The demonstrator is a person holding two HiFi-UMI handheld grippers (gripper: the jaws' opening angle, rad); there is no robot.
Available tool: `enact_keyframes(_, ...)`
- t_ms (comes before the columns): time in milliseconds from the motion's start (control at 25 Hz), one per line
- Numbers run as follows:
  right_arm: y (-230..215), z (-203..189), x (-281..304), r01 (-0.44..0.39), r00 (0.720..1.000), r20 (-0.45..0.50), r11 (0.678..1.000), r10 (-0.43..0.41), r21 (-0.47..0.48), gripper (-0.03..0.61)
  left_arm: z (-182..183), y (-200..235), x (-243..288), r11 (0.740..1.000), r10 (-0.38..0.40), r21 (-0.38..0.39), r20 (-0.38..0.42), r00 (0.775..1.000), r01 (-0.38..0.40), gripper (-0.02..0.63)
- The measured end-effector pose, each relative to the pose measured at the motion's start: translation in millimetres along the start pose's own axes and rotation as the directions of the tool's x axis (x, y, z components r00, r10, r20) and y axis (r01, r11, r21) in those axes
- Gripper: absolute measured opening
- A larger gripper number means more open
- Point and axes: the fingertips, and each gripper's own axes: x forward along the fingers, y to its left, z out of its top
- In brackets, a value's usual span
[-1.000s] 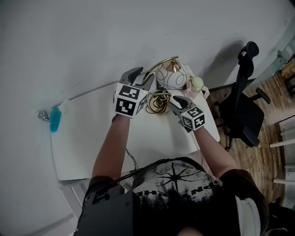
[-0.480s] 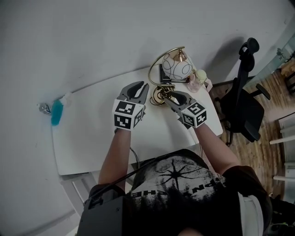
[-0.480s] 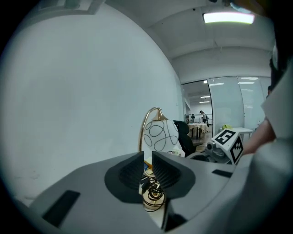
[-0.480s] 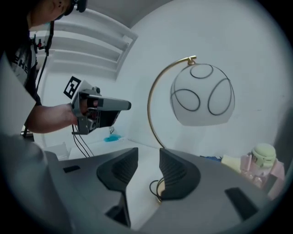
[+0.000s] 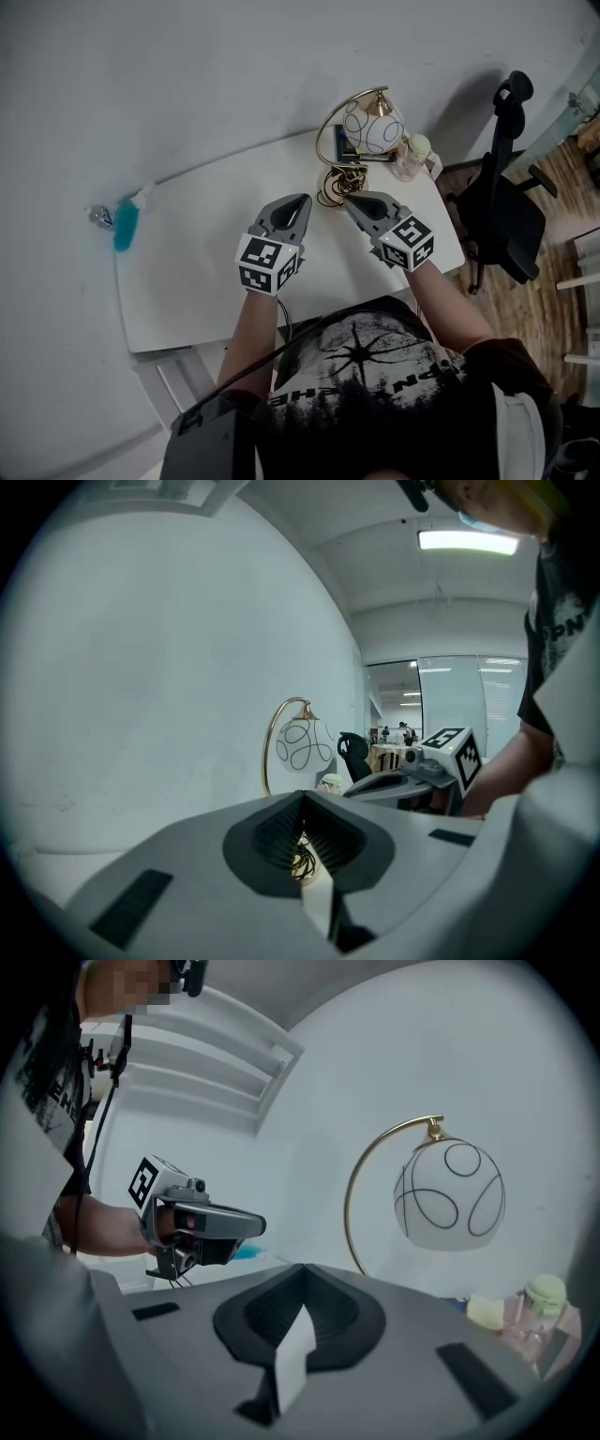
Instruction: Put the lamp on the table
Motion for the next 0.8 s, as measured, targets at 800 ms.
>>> enact_keyframes(800,13.0,-5.0,0.4,-0.032,0.999,-0.019,0.999,0.032,-0.023,0.018,-23.7,-7.8,-14.2,1.000,-0.004,0.004,-0.040,0.999,0.004,0.015)
